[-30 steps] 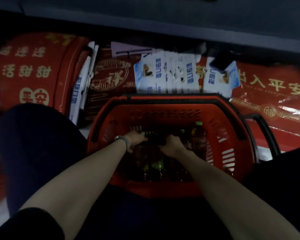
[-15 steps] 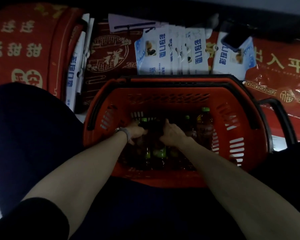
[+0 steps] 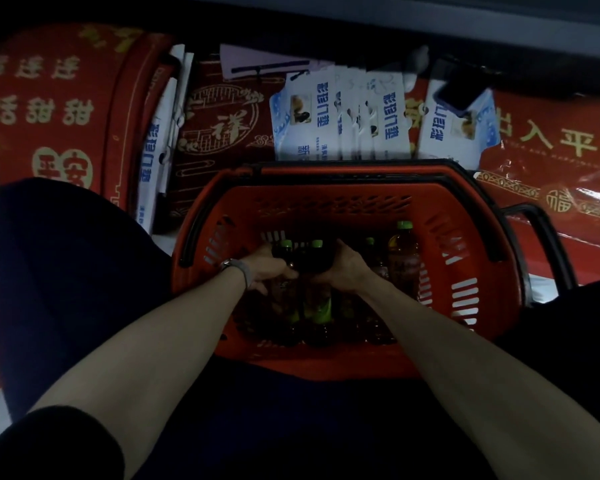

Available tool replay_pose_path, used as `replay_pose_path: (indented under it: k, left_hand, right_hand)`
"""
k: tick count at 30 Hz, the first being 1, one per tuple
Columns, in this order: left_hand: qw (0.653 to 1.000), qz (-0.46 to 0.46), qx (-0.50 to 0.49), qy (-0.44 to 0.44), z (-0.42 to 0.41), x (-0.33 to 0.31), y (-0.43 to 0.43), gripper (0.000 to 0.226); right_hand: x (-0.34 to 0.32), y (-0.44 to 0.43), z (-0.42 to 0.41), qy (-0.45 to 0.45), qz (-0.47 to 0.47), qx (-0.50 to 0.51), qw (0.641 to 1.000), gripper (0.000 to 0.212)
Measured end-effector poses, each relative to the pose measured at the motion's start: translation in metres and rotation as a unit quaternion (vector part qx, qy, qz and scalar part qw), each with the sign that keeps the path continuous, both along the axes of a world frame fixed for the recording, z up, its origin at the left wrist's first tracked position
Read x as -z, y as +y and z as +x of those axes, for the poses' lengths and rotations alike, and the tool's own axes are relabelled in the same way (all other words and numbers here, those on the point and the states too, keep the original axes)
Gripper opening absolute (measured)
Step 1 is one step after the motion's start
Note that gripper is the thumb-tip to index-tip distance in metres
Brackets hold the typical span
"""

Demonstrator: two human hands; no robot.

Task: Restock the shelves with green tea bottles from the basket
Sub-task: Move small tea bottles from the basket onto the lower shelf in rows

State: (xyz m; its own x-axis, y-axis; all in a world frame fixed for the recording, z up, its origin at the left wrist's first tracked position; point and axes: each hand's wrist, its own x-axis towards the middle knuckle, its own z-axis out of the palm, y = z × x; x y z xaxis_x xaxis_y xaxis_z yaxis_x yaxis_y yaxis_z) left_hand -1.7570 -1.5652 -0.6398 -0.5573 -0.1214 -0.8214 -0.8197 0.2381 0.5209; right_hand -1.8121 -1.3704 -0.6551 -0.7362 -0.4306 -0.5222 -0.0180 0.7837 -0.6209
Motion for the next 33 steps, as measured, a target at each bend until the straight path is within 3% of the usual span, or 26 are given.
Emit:
replay_pose_path:
  k: [4, 9, 14, 17, 20, 24, 26, 33]
  left_hand:
    - [0.999, -0.02, 0.031, 0.025, 0.003, -0.002, 0.0, 0.054]
    - [0.994, -0.065, 0.077, 0.054, 0.006, -0.016, 0.002, 0.041]
    - [0.965, -0.168, 0.18, 0.092, -0.005, -0.05, 0.004, 0.059]
    - [0.95, -0.189, 0.196, 0.155, -0.017, -0.076, 0.005, 0.059]
    - [0.94, -0.164, 0.19, 0.23, -0.028, -0.11, 0.009, 0.05]
    - [0.923, -0.122, 0.173, 0.322, -0.036, -0.157, 0.019, 0.047]
    - [0.914, -0.091, 0.154, 0.365, -0.041, -0.178, 0.023, 0.044]
    - [0.862, -0.01, 0.127, 0.49, -0.077, -0.254, 0.041, 0.057]
  right_hand:
    - [-0.004, 0.002, 0.008, -0.025, -0.005, 0.035, 0.999, 0.094]
    - [-0.02, 0.001, 0.014, 0.007, -0.003, 0.023, 1.0, 0.093]
    - [-0.055, 0.012, 0.0, -0.006, 0.029, -0.022, 0.999, 0.048]
    - [-0.085, 0.021, -0.014, 0.037, 0.01, -0.034, 0.999, 0.03]
    - [-0.128, 0.031, -0.025, 0.068, -0.025, -0.038, 0.997, 0.037]
    - [-0.187, 0.054, -0.04, 0.033, -0.099, -0.016, 0.994, 0.035]
    - [-0.209, 0.066, -0.046, 0.043, -0.142, 0.005, 0.989, 0.044]
    - [-0.279, 0.097, -0.071, 0.099, -0.285, 0.072, 0.951, 0.071]
